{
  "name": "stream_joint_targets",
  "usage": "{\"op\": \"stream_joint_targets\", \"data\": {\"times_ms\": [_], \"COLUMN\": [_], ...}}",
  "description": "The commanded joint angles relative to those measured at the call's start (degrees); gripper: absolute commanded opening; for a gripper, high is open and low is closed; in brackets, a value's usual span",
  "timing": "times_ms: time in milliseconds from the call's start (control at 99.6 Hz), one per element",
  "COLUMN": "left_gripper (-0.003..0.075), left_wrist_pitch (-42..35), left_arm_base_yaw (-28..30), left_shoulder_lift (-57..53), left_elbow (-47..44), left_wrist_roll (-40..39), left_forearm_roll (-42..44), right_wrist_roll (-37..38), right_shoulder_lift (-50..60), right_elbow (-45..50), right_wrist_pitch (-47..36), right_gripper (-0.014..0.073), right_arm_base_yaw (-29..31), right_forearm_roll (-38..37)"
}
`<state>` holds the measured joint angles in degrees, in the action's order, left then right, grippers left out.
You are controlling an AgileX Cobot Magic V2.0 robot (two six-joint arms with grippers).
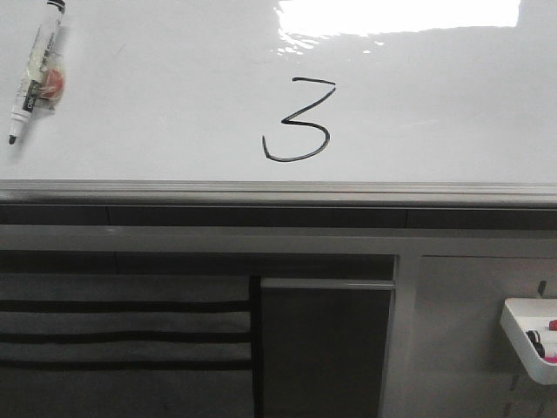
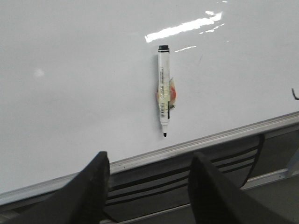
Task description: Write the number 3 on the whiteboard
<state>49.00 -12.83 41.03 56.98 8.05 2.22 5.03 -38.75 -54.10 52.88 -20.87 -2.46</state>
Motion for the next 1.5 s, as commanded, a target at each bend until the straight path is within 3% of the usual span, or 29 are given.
{"op": "stream_joint_targets", "data": {"times_ms": [0,70,151,362,442,552,944,1145,1296,1487], "left_gripper": [0.0356,0.0352,0.0310,0.0065,-0.0020,-0.0018,-0.0018,-0.0018,-0.0018,-0.0018], "left_wrist_pitch": [-6.2,-9.1,-12.5,-21.4,-22.2,-21.4,-21.5,-22.7,-31.5,-46.3], "left_arm_base_yaw": [0.1,0.1,0.1,0.1,0.1,0.1,0.3,5.8,9.4,9.6], "left_shoulder_lift": [-4.5,-7.9,-10.7,-12.8,-12.7,-12.7,-13.9,-22.6,-30.6,-38.5], "left_elbow": [-3.3,-7.3,-11.5,-18.7,-20.0,-21.5,-23.2,-27.0,-35.6,-49.7], "left_wrist_roll": [-0.8,-0.8,-0.8,-0.8,-1.5,-1.5,-1.5,-1.5,-1.5,-1.5], "left_forearm_roll": [-2.2,-2.2,-2.2,-2.7,-6.4,-11.3,-11.3,-11.3,-11.3,-11.3], "right_wrist_roll": [1.4,1.4,1.4,1.4,1.4,1.4,1.4,1.4,1.4,1.4], "right_shoulder_lift": [1.8,3.1,4.0,4.2,4.0,3.8,3.8,3.8,3.8,3.8], "right_elbow": [3.7,6.9,9.3,11.6,11.6,11.6,11.6,11.6,11.6,11.6], "right_wrist_pitch": [-9.0,-12.7,-15.6,-19.6,-19.6,-18.8,-18.7,-18.7,-18.7,-18.7], "right_gripper": [0.0328,0.0313,0.0224,-0.0031,-0.0075,-0.0074,-0.0074,-0.0074,-0.0074,-0.0074], "right_arm_base_yaw": [0.3,0.3,0.3,0.3,0.3,0.3,0.3,0.3,0.3,0.3], "right_forearm_roll": [-0.8,-0.1,0.3,0.3,0.3,0.3,0.3,0.3,0.3,0.3]}}
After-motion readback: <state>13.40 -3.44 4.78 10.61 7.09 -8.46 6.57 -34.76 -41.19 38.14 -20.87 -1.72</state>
